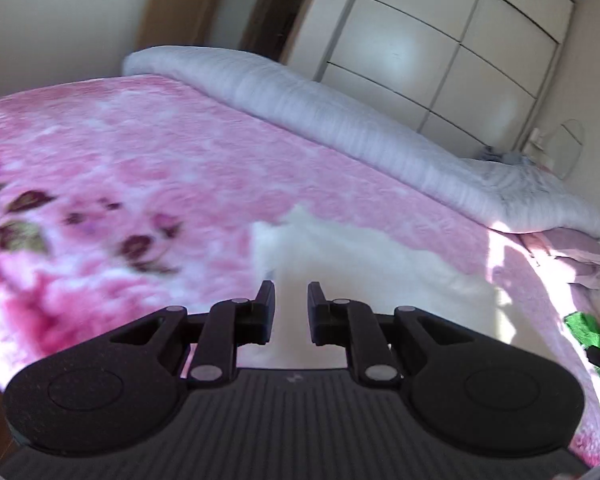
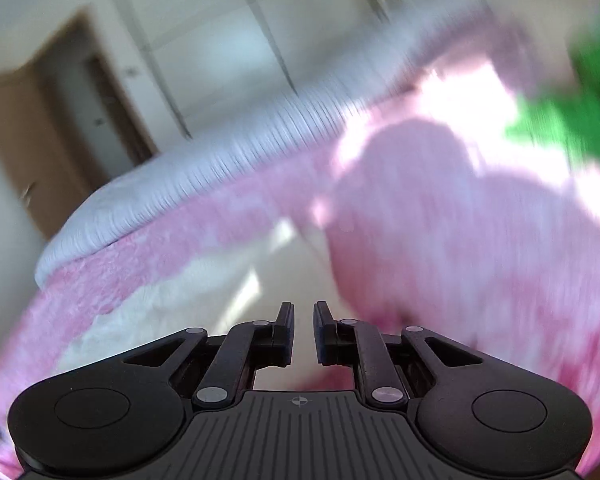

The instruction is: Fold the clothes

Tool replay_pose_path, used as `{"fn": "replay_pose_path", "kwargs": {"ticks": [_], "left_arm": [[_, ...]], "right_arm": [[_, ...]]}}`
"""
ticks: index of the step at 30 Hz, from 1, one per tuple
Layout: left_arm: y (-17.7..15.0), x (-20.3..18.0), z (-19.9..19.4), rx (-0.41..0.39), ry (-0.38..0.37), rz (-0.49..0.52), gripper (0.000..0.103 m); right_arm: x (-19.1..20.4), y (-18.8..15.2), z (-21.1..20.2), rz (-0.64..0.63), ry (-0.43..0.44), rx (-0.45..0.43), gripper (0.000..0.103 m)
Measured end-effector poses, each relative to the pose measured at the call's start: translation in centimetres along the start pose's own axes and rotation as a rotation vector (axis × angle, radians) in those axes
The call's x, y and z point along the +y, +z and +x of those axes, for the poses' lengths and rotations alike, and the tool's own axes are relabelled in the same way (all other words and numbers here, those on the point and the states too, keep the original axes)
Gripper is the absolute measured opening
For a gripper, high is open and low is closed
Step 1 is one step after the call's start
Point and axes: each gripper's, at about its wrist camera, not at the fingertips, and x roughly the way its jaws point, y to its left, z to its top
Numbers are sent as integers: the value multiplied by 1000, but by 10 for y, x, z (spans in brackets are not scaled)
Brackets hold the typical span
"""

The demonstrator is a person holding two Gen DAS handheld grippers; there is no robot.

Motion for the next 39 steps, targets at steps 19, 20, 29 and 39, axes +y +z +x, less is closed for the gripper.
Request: {"fn": "replay_pose_path", "kwargs": {"ticks": [19, 20, 29, 39], "left_arm": [[-50, -63, 14, 193, 188, 116, 29], [-55, -69, 9, 202, 185, 136, 29], [-76, -124, -43, 178, 183, 277, 37], [-83, -158, -79, 131, 189, 384, 46]], "right_arm": [[26, -54, 31, -73, -128, 260, 47], [26, -55, 22, -55, -129, 265, 59], [60, -64, -24, -207, -110, 254, 64], [78, -57, -66, -203, -39, 202, 68]]}}
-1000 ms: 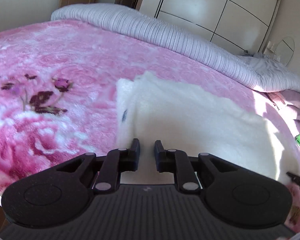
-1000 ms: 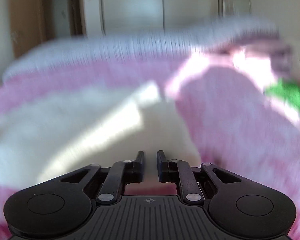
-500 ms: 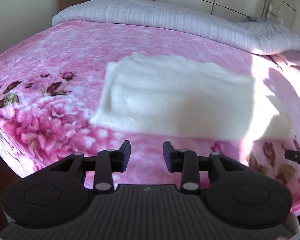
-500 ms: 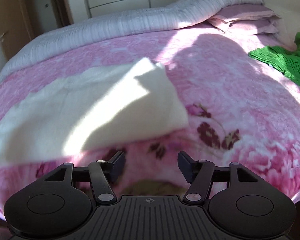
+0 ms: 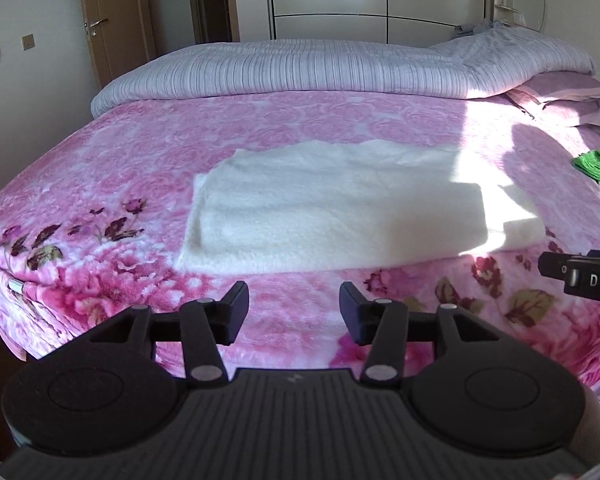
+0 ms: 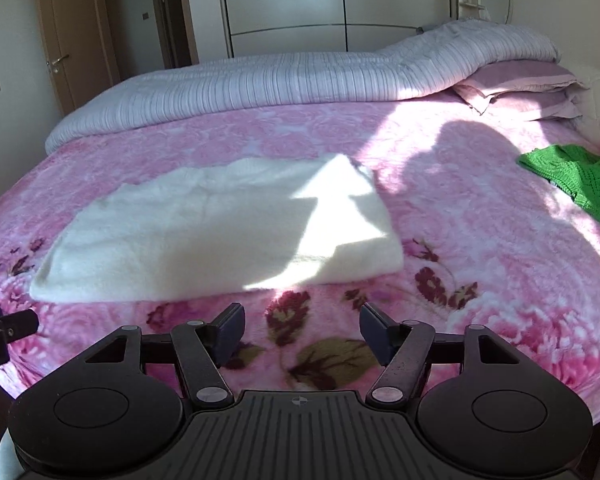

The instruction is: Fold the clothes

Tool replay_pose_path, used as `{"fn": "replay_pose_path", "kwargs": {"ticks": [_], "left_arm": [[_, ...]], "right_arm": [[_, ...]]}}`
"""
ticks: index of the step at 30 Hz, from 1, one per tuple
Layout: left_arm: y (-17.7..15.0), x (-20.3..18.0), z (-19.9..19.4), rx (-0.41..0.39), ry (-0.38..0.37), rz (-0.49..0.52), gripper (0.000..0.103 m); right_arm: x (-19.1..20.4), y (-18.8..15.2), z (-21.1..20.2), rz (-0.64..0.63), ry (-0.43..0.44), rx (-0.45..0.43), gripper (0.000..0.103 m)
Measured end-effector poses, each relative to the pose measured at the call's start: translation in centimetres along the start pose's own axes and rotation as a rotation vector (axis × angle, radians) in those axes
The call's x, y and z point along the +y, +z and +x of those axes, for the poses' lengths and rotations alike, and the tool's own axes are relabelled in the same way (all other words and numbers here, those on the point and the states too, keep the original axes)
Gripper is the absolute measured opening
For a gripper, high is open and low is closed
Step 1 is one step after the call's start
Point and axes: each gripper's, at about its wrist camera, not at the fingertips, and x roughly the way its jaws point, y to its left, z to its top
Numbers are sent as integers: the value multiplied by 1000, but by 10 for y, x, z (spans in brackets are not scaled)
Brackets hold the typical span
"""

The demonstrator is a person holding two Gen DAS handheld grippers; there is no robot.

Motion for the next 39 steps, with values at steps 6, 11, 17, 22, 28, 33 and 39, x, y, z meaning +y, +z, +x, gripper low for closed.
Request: {"fn": "replay_pose_path", "kwargs": {"ticks": [6, 11, 17, 22, 28, 33, 39], "left_arm": [[-7, -6, -16, -11, 4, 25, 49], [-12, -6, -30, -27, 8, 33, 51], [-14, -4, -45, -46, 11, 30, 54], [-14, -4, -53, -58, 10, 34, 56], [-12, -2, -53, -60, 5, 35, 57], [-11, -1, -44, -45, -13, 34, 57], [-13, 7, -17, 13, -41, 4, 57]], "right_arm": [[12, -7, -17, -73, -69, -23, 70], [13, -11, -28, -71, -61, -29, 71], [16, -13, -40, -75, -49, -38, 71], [18, -15, -47, -79, -38, -43, 71], [21, -16, -49, -77, -34, -46, 71], [21, -15, -43, -71, -41, -35, 71], [19, -14, -23, -66, -56, 13, 72]]}}
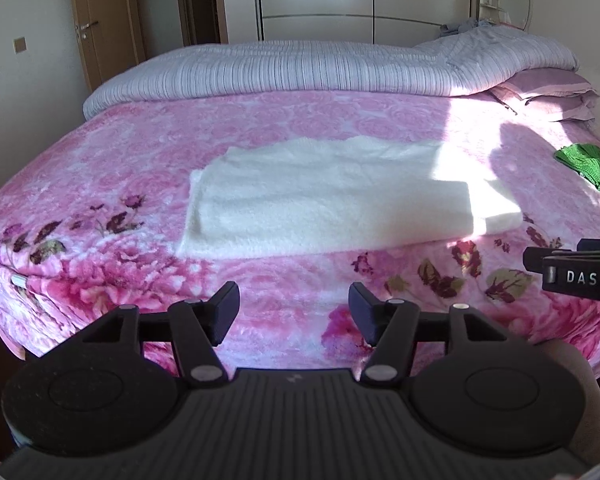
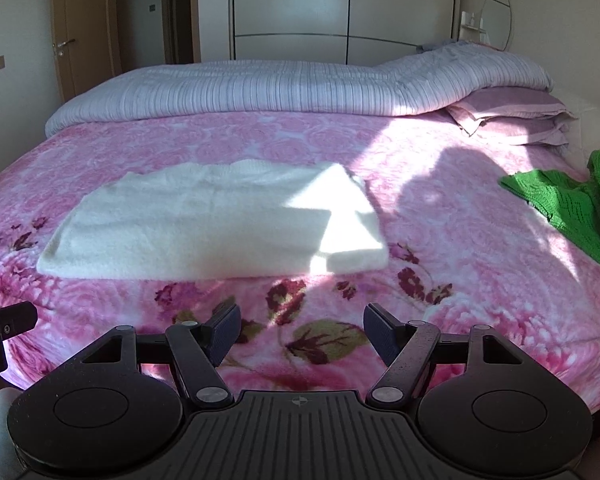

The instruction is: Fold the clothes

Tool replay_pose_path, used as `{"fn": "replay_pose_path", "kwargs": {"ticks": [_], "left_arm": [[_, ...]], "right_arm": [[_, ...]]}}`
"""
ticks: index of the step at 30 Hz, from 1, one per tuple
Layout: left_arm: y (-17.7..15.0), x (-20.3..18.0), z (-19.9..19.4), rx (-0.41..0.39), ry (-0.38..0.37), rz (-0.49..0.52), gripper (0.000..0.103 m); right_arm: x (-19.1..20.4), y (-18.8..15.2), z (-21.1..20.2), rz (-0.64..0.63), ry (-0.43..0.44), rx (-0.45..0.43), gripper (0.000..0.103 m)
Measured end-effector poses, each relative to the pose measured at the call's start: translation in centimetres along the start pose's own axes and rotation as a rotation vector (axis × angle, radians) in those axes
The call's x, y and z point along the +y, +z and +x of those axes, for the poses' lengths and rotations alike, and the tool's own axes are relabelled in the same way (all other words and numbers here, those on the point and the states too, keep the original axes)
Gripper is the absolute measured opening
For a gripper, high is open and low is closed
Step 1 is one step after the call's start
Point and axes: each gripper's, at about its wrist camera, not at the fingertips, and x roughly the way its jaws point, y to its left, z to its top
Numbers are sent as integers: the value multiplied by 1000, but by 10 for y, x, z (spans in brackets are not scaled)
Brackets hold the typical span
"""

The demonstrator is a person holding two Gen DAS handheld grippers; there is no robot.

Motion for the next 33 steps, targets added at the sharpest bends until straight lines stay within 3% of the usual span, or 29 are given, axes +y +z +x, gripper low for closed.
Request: {"fn": "replay_pose_path", "kwargs": {"ticks": [6, 10, 14, 19, 21, 25, 33], "left_arm": [[6, 15, 26, 9, -100, -59, 57], [20, 22, 46, -7, -134, -46, 53], [36, 20, 73, -9, -143, 5, 50], [52, 7, 110, -2, -201, 61, 41], [58, -2, 127, 11, -209, 90, 36], [68, -14, 157, 24, -229, 120, 36], [74, -33, 206, 64, -236, 192, 39]], "right_arm": [[-10, 1, 34, 38, -10, 82, 72], [-28, 8, 57, 151, 24, 114, 72], [-56, 17, 82, 347, 136, 119, 72], [-102, 15, 119, 693, 262, 124, 71], [-120, 12, 134, 831, 289, 143, 71], [-142, 3, 158, 999, 332, 162, 71], [-151, 13, 176, 1032, 314, 76, 71]]}}
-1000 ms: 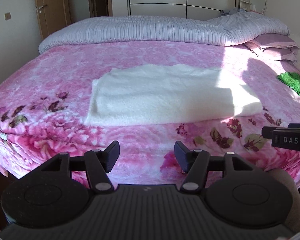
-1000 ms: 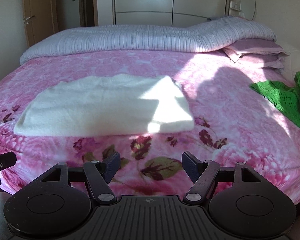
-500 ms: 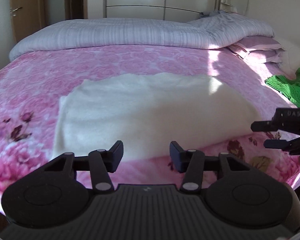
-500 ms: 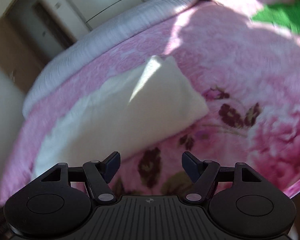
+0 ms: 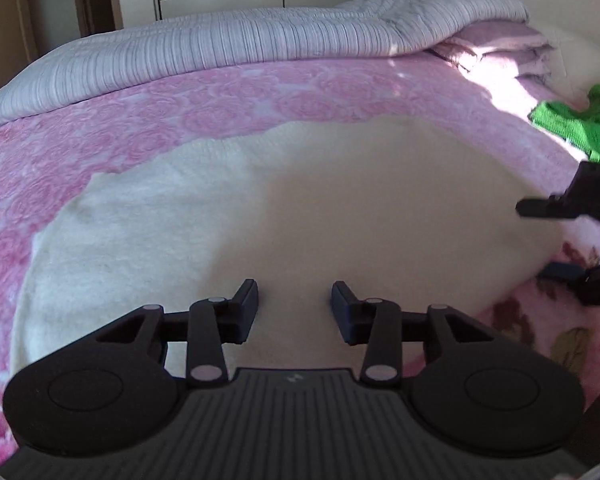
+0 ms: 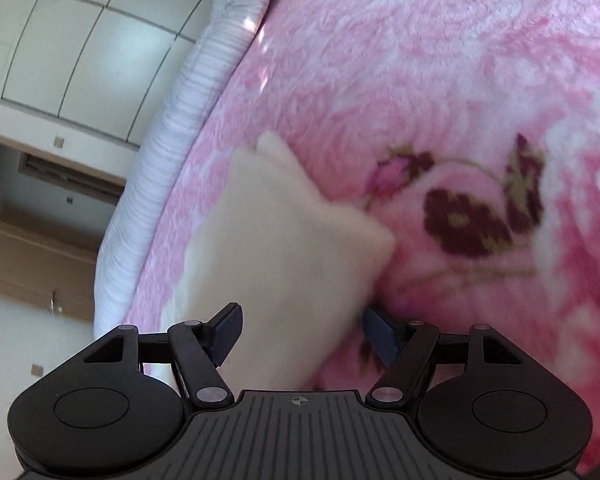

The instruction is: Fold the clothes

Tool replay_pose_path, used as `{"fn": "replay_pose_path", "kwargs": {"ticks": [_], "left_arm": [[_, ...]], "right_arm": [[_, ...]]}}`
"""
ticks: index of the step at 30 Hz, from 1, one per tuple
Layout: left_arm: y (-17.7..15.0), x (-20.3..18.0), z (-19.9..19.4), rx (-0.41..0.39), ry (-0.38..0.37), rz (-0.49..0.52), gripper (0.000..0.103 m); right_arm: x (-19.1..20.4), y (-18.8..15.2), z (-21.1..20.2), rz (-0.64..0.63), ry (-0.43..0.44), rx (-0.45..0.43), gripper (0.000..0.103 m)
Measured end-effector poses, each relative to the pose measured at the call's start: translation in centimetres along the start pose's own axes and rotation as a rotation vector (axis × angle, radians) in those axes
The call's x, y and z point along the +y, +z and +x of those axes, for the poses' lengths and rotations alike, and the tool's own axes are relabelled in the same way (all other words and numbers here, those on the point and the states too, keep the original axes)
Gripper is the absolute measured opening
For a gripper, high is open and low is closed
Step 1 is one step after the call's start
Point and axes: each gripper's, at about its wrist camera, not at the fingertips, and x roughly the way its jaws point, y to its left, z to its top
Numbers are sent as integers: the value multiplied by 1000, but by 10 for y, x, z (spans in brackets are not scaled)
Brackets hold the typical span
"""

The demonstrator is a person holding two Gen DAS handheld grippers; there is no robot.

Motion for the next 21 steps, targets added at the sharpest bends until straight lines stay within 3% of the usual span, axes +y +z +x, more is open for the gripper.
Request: {"fn": "replay_pose_path", "kwargs": {"ticks": [6, 8, 10, 15, 18, 21], "left_arm": [[6, 4, 16, 18, -17, -19, 41], [12, 8, 13, 23, -25, -36, 35], [12, 11, 8, 10, -29, -51, 32], [6, 8, 21, 6, -14, 7, 32], [11, 12, 20, 7, -25, -6, 31], [11, 37, 7, 4, -31, -106, 24]], "right_arm": [[6, -4, 11, -55, -15, -49, 67], [7, -5, 12, -62, -30, -66, 58], [5, -4, 12, -39, -27, -76, 56], [10, -7, 19, -79, -41, -86, 55], [16, -10, 25, -120, -69, -91, 40], [16, -8, 28, -108, -79, -77, 31]]}}
